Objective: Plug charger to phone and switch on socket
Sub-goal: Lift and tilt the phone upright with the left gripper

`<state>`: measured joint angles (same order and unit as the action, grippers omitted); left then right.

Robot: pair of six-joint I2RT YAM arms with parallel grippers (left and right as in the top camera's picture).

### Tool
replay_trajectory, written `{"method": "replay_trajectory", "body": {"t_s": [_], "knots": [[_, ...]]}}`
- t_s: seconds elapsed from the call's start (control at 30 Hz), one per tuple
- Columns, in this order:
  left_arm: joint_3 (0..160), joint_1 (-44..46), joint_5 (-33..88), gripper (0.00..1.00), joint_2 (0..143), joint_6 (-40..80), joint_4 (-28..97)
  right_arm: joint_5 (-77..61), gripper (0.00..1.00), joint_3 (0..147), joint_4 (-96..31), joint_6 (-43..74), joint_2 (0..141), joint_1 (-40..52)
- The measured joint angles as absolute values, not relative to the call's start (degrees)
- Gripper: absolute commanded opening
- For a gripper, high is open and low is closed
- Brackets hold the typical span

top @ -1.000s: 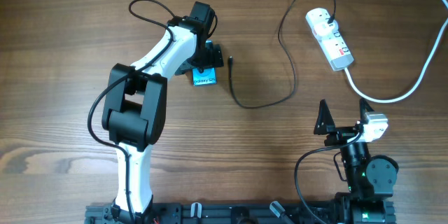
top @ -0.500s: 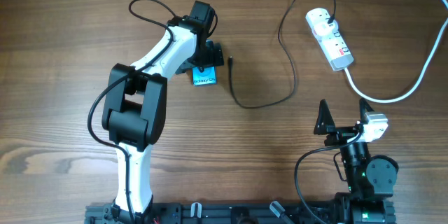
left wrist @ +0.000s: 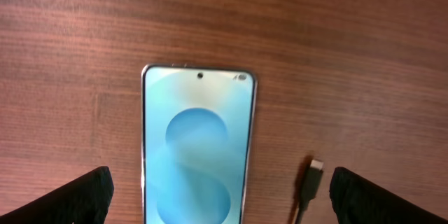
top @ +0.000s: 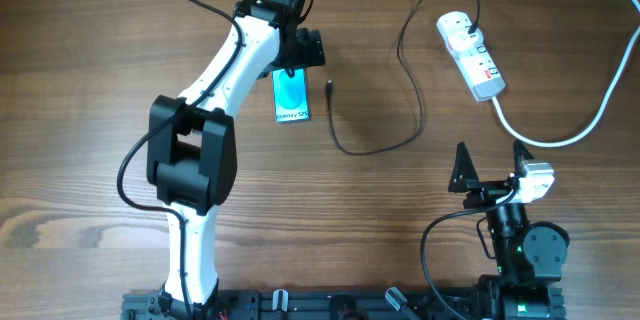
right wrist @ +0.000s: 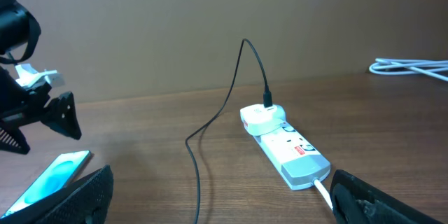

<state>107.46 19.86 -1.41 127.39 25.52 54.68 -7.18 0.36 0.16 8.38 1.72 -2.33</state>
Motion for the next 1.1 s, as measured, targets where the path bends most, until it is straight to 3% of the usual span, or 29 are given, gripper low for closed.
{"method": "replay_trajectory", "body": {"t_s": [0.7,0.77,0.9,1.1], "knots": [[104.33,20.27,-2.7,1.0,132.88,25.32,56.07,-7.18,0.99,0.36,0.16,8.38,1.72,-2.33],[103.26,20.36,-3.14,0.98,132.31,25.3,54.74,-7.18,1.0,0.36,0.16,8.38,1.72,-2.33],[102.69,20.4,-3.99,0.82,132.09,25.1,52.8,-7.18,1.0,0.36,0.16,8.38,1.72,-2.33],[102.69,20.4,-4.34,0.87,132.09,24.6,52.01,-7.18,1.0,0.36,0.16,8.38,1.72,-2.33]]}}
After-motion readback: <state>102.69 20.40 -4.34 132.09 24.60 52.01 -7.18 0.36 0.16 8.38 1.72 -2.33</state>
